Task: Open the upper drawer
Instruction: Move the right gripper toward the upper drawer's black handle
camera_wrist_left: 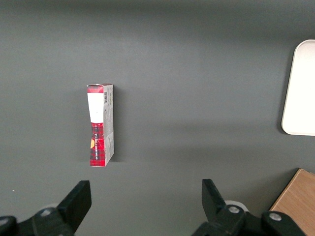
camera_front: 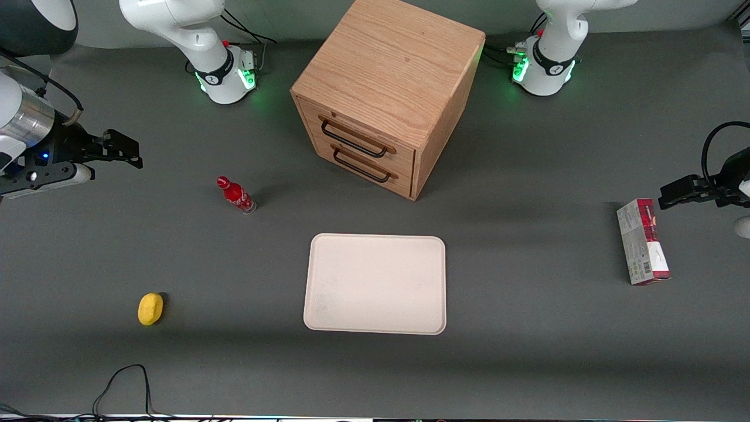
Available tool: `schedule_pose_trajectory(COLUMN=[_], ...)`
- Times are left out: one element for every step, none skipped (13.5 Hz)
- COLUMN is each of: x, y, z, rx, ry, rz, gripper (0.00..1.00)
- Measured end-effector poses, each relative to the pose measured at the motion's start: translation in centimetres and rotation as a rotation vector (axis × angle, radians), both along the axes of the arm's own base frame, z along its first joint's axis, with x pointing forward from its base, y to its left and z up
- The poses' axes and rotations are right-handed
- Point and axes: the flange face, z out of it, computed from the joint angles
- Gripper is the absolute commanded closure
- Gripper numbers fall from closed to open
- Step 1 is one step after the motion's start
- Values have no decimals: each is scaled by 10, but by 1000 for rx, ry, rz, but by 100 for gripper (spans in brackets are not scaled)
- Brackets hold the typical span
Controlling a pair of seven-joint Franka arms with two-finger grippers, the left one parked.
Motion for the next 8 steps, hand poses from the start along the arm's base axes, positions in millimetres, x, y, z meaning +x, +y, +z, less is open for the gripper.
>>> schedule_pose_trajectory(x=[-1, -2, -2, -2, -2, -3, -3, -1], y=[0, 0, 0, -1, -2, -3, -2, 4], z=[0, 0, 3, 7, 10, 12, 12, 10], rx=[-1, -2, -2, -2, -1, -1, -1, 4], ry=[7, 18, 17, 11, 8, 11, 13, 17], rz=[0, 0, 0, -1, -4, -4, 10, 48], gripper=[0, 0, 0, 0, 0, 0, 0, 0])
